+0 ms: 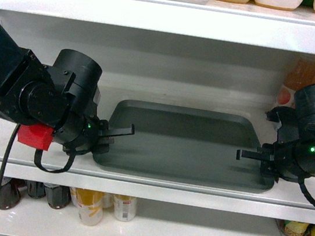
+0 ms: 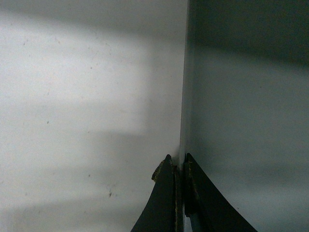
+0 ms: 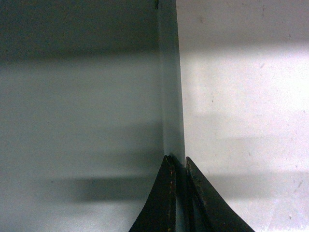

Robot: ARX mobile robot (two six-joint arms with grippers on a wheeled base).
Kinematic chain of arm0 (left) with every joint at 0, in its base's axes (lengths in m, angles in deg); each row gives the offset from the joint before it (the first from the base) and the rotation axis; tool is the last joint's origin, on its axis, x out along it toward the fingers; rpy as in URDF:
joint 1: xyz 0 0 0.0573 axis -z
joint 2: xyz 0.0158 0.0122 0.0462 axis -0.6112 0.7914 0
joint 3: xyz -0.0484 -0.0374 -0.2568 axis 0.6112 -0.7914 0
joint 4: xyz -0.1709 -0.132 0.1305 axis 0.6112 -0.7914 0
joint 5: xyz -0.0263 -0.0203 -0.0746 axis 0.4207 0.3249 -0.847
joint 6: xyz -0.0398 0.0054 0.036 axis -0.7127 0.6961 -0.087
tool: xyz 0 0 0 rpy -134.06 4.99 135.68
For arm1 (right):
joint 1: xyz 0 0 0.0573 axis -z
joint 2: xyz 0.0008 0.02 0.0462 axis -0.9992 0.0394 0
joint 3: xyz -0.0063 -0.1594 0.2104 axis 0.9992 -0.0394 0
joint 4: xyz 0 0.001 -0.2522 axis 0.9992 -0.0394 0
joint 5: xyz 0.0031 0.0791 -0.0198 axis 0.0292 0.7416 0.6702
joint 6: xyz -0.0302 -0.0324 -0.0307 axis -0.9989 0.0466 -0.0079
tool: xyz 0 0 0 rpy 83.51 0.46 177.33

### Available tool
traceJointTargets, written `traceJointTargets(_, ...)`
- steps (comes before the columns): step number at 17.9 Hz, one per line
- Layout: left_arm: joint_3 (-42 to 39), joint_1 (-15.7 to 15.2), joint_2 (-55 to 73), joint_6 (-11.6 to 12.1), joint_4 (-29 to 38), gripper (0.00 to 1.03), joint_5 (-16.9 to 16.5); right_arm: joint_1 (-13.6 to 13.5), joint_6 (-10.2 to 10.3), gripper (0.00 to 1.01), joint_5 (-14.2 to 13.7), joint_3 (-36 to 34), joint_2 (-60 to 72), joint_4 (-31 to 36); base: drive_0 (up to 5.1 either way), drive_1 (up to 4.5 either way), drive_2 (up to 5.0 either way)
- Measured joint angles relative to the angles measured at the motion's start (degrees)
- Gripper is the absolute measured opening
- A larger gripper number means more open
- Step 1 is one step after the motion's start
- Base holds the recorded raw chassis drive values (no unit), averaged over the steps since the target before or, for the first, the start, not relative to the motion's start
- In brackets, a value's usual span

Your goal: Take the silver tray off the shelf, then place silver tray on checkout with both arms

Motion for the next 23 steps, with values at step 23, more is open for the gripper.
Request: traceJointTargets(23,-50.75,6.58,-61.96,0.96,5.60,0.03,12.79,-5.38,7.80,0.03,4.63,-53.83,-59.12,18.99,0.0,0.00,0.0)
